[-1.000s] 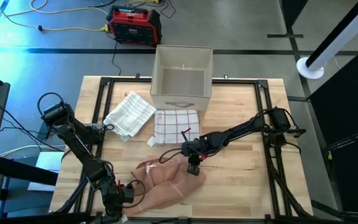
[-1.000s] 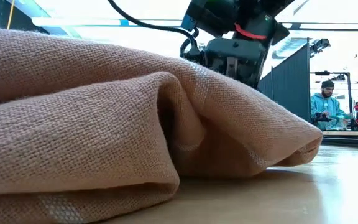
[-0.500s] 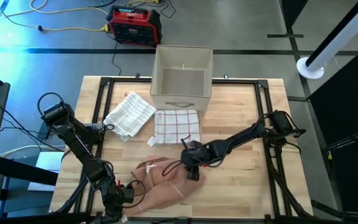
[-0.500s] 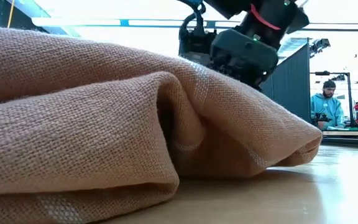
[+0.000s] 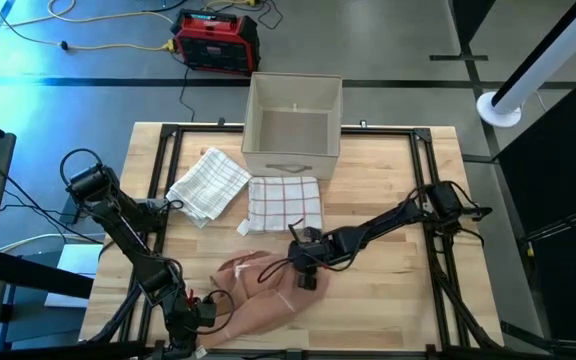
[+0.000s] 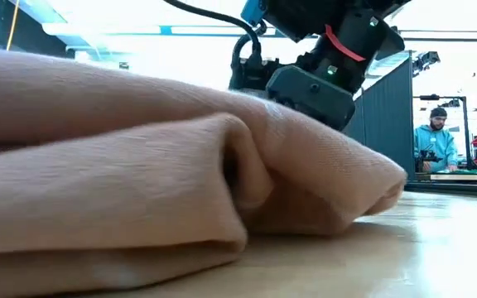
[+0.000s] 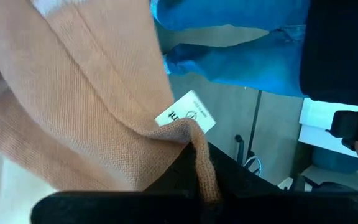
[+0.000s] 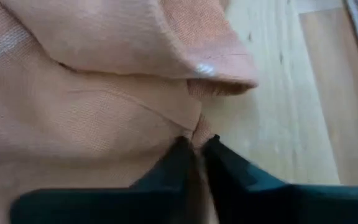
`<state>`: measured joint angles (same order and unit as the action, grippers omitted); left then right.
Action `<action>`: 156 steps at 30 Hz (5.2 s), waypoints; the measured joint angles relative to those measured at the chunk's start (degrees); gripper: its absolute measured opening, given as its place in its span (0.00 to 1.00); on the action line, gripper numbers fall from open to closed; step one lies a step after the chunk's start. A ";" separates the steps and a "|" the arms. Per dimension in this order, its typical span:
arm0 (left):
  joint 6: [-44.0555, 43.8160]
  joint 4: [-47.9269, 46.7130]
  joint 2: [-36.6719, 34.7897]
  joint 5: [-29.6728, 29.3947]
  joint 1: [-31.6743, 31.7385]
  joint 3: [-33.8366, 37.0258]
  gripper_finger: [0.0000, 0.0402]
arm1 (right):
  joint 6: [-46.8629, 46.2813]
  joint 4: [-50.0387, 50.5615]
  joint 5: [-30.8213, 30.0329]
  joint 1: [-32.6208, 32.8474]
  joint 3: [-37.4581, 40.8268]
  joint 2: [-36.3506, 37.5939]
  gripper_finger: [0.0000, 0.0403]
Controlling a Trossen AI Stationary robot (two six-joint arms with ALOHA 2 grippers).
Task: Fold towel
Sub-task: Fold the brown towel
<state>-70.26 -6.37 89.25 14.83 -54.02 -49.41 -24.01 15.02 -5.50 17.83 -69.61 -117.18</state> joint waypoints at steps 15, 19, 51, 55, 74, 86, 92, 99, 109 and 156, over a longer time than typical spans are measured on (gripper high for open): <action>-0.87 -11.93 -9.09 2.70 2.76 0.00 0.00 | 0.67 15.04 -7.48 -0.99 0.41 24.82 0.00; -0.66 -18.70 -16.61 -2.65 4.65 -0.26 0.00 | 3.18 14.03 -5.12 -0.92 0.35 32.79 0.00; 58.81 23.09 -41.23 -42.70 2.50 -4.01 0.00 | 26.35 4.08 -9.04 20.58 -37.05 35.37 0.00; 65.89 22.47 -36.56 -41.41 1.59 -11.29 0.00 | 33.30 9.71 -9.32 24.11 -49.36 29.15 0.00; 107.29 10.29 -28.67 -74.89 -1.70 -36.26 0.00 | 49.52 17.85 -60.64 28.30 -64.66 24.09 0.00; 107.44 10.50 -32.75 -74.55 -1.96 -36.26 0.00 | 46.95 16.66 -55.69 28.68 -64.62 27.08 0.00; 98.04 9.27 -29.84 -60.05 -5.90 -36.14 0.00 | 43.12 16.75 -31.20 31.63 -64.45 25.05 0.00; 98.27 18.13 -26.22 -50.14 -10.87 -36.24 0.00 | 50.42 9.57 -15.57 37.05 -64.45 22.91 0.00; 98.65 20.44 -21.02 -49.48 -12.96 -43.14 0.00 | 68.08 2.12 -21.35 43.74 -64.45 22.66 0.00; 80.56 -46.96 -20.70 -59.02 22.89 -49.99 0.00 | -5.83 74.94 -58.18 20.59 -55.15 23.54 0.00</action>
<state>10.30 -53.33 68.55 -44.19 -31.13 -99.39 -29.84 89.96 -63.68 38.42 -124.75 -93.64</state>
